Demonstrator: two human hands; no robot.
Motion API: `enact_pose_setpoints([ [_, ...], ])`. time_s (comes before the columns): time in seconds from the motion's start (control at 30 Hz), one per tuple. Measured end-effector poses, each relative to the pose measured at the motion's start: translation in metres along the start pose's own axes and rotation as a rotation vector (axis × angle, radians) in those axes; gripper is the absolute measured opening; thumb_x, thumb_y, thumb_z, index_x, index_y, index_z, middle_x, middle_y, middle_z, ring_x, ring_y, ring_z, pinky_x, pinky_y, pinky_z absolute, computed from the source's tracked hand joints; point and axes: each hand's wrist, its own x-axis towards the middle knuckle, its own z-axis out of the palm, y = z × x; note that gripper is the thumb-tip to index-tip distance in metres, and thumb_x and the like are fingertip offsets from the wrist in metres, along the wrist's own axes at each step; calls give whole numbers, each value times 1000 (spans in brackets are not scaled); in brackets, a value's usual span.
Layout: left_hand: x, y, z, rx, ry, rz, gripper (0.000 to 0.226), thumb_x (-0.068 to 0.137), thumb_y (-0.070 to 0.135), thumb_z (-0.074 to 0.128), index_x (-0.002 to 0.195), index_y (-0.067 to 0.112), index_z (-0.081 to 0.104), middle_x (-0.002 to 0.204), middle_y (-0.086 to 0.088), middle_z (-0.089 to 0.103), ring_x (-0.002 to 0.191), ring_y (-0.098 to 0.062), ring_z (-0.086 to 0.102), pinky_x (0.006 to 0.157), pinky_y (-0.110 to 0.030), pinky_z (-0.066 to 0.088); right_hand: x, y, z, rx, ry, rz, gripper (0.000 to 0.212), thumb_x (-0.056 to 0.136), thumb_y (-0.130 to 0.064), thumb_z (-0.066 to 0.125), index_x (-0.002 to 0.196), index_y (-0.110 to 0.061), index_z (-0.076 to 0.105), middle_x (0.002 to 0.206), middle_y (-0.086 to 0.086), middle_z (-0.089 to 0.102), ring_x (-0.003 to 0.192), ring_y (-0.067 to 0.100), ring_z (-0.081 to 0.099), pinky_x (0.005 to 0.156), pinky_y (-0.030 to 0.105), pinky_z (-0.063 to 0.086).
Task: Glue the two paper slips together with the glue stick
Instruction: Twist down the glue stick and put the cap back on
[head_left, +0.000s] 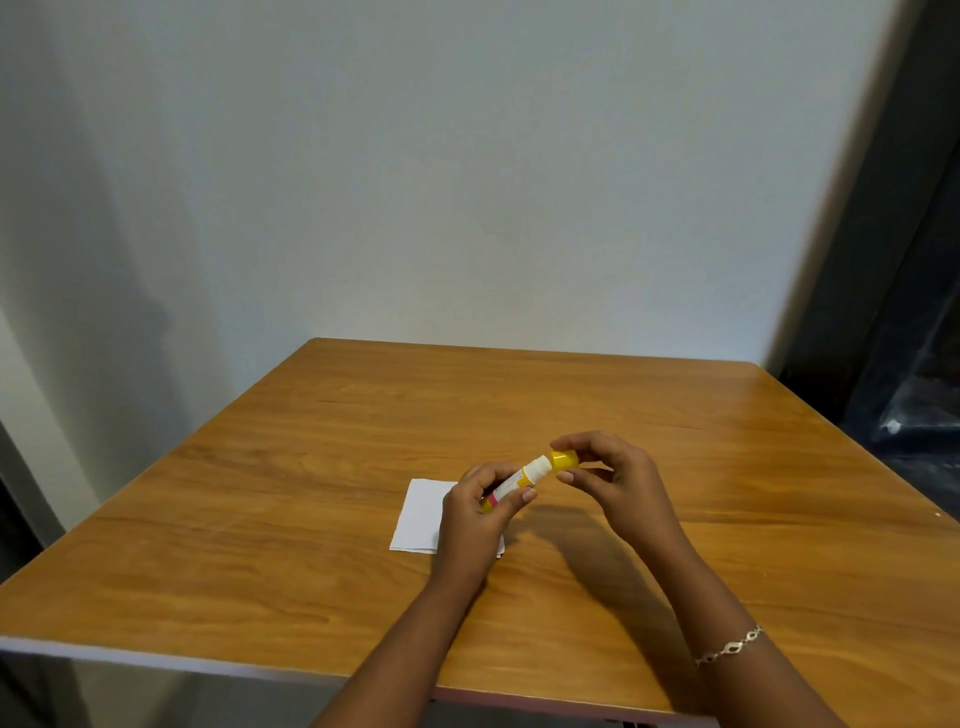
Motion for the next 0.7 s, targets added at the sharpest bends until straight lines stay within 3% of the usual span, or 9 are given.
enact_pose_setpoints([
  [0.2,1,-2,-1,-18,-7,-9,23,77,15,69,92,31,63,95,2,66,90,-9,59,72,-17,49,3,-5,-2,-74,-64,-84,28,73,5,67,95,-13,69,92,-13,61,87,0,59,73,12,51],
  [0.3,1,-2,0,-18,-13,-20,23,77,15,69,93,30,63,98,1,65,92,-9,58,75,-20,49,5,-10,-5,-120,-117,-102,27,74,4,67,95,-11,69,91,-12,61,88,7,60,74,17,52],
  [0.43,1,-1,0,-22,-29,-28,23,77,14,69,93,29,64,99,2,65,92,-5,58,75,-16,49,9,-14,-10,-179,-194,-139,26,75,3,67,97,-12,70,92,-13,60,84,-1,61,71,9,48],
  [0.53,0,-2,0,-26,-37,-21,21,77,12,68,96,21,66,101,-2,66,96,-12,59,78,-21,50,10,-16,-7,-246,-253,-163,26,77,4,64,97,-11,70,94,-9,61,84,1,60,73,13,50],
  [0.7,0,-3,0,-21,-31,-18,22,78,13,67,97,25,65,97,5,66,95,-15,60,79,-33,54,13,-20,-3,-334,-260,-176,24,78,0,64,99,-10,70,96,1,64,85,11,60,74,21,51],
])
